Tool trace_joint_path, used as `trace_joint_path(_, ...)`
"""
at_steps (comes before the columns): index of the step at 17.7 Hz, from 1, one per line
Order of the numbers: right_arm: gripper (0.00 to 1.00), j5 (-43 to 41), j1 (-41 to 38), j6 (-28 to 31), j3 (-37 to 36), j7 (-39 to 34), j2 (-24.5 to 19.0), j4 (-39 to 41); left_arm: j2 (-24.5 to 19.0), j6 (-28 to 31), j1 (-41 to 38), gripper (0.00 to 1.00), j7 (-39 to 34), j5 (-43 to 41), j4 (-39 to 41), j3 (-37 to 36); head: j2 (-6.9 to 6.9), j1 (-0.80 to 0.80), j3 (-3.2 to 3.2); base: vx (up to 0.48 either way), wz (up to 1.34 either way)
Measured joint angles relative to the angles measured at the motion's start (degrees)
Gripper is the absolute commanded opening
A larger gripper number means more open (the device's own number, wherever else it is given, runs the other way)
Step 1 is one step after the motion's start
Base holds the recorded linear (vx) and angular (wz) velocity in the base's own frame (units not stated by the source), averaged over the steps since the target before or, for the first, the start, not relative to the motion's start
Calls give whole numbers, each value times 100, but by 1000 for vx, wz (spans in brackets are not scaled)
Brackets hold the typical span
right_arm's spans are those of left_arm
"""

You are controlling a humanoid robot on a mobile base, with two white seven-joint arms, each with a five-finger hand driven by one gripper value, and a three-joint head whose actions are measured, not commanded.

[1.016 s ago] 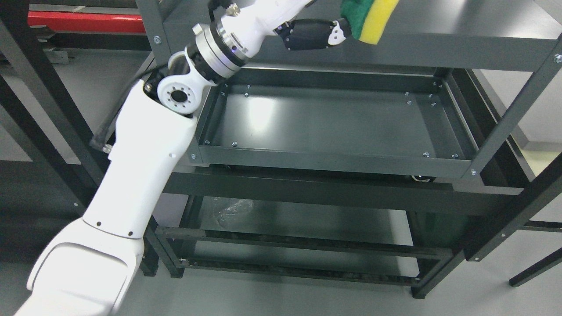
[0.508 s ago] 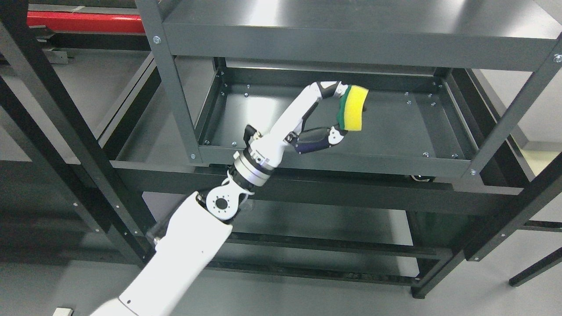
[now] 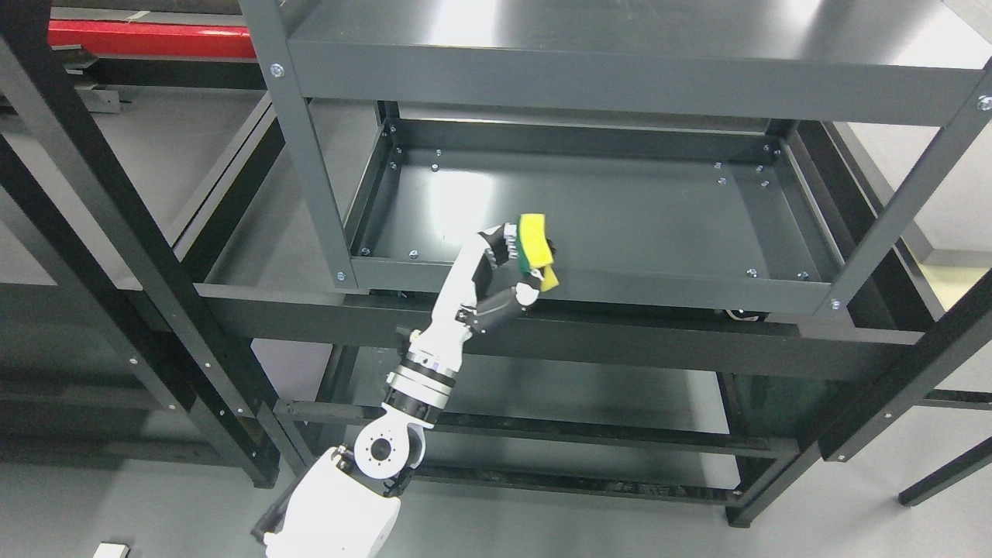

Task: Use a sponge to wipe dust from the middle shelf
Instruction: 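Withdraw the left hand holding the sponge down toward the robot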

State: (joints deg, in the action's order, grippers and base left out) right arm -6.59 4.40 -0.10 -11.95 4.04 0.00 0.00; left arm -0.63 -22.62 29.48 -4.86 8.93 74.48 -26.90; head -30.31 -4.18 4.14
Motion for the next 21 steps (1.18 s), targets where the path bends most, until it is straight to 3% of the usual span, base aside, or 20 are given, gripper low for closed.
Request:
trace_joint_path(5, 100, 0, 0, 0, 0, 9, 0, 0, 25, 1522, -247, 5, -106, 5, 656, 776, 0, 0, 0, 0, 0)
trace_joint_path(7, 100, 0, 0, 0, 0, 9, 0, 0, 32, 1756, -332, 5, -220, -7, 886, 1057, 0, 0, 0, 0, 0)
trace_joint_path(21, 100, 0, 0, 0, 0, 13, 0, 0, 56, 1436, -1267, 5, -371, -25, 1650, 1915, 0, 0, 0, 0, 0)
